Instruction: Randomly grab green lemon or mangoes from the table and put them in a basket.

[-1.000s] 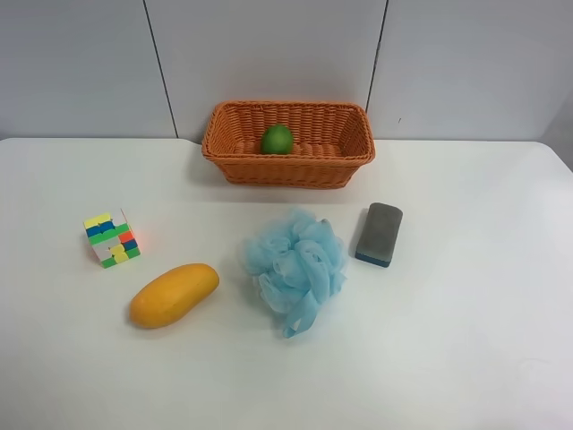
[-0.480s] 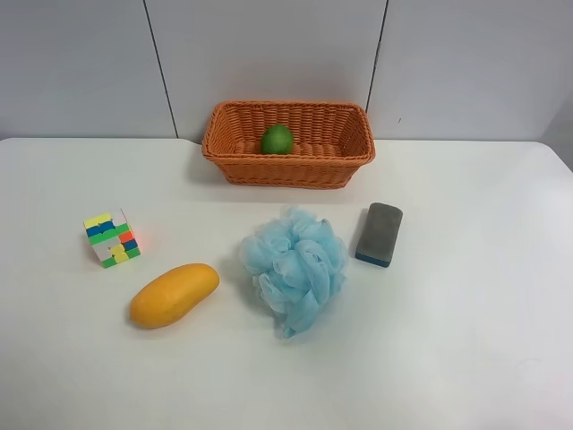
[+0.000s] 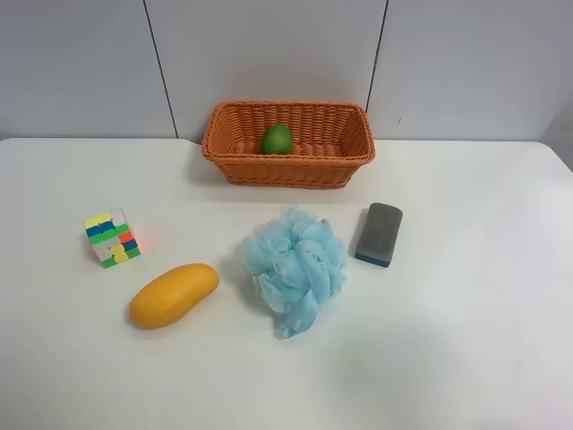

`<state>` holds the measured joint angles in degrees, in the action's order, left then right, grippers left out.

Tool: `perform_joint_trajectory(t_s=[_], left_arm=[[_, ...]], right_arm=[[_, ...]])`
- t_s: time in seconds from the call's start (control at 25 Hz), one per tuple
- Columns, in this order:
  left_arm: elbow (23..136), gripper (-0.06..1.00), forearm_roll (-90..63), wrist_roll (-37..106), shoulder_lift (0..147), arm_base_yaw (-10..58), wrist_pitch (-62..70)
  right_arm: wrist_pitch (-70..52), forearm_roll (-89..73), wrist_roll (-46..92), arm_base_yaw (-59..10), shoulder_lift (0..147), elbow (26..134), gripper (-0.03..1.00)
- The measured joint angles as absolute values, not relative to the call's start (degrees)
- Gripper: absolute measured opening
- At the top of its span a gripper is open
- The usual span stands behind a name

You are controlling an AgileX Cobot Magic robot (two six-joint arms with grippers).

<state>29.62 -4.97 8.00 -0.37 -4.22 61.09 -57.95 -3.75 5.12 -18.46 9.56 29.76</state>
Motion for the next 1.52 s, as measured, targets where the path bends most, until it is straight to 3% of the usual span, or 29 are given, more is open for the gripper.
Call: perform_joint_trajectory(t_s=[0.32,0.68,1.08,1.52], left_arm=[[29.6,0.99,-5.0,8.0,-0.4,-4.2,61.1],[29.6,0.99,-5.0,8.0,-0.4,-4.2,61.1],[29.6,0.99,-5.0,8.0,-0.4,-4.2,61.1],[29.6,0.99,-5.0,8.0,-0.4,-4.2,61.1]], right_arm=[[-60.8,-3.1,4.4,-18.5,0.6,27.6,0.91],[-60.8,-1.6,2.0,-18.3,-0.1,27.6,0.91],[-60.8,-1.0,1.4,-2.7,-0.1,27.6,0.91],[-60.8,-0.4,0.0,0.6,-0.1,27.6,0.91]])
